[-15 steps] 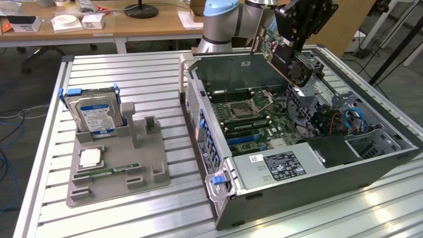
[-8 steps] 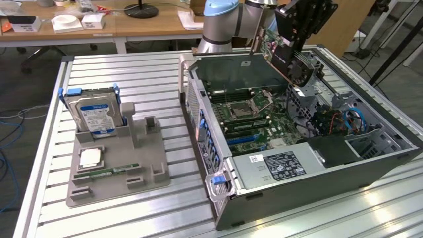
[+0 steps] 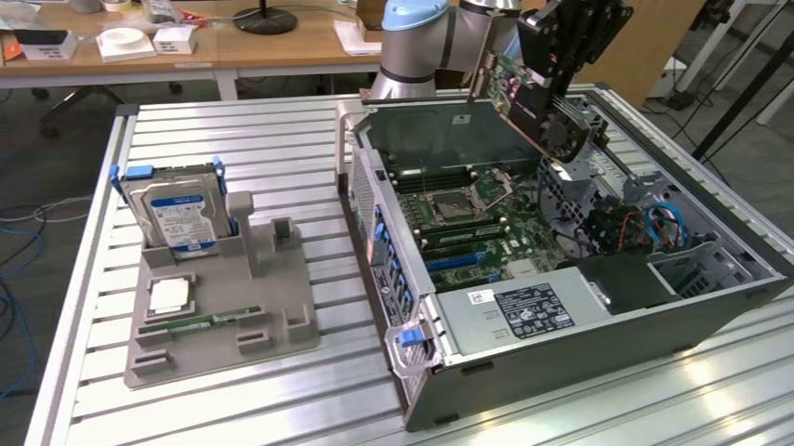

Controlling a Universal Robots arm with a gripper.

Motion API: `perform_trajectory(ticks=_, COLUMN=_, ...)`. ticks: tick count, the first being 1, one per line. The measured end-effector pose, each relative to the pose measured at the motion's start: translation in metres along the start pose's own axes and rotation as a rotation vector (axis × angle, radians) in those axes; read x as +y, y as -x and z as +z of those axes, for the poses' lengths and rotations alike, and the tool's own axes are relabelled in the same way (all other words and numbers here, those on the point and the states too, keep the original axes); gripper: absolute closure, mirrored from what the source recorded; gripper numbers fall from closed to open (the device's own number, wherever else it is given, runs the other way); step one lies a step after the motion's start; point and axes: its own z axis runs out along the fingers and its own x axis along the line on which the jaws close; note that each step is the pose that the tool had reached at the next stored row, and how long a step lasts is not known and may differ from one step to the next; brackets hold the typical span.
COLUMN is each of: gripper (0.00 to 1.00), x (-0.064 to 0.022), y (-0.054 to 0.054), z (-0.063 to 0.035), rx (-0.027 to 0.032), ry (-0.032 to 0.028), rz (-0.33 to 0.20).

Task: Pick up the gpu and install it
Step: 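Insert the gpu into the slot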

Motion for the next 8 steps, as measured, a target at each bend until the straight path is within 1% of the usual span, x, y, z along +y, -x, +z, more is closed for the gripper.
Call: perform_trajectory(ticks=8, gripper=0.75, x=0.0000, y=0.0000, z=0.0000, rx=0.0003, ry=0.0007, rz=-0.025)
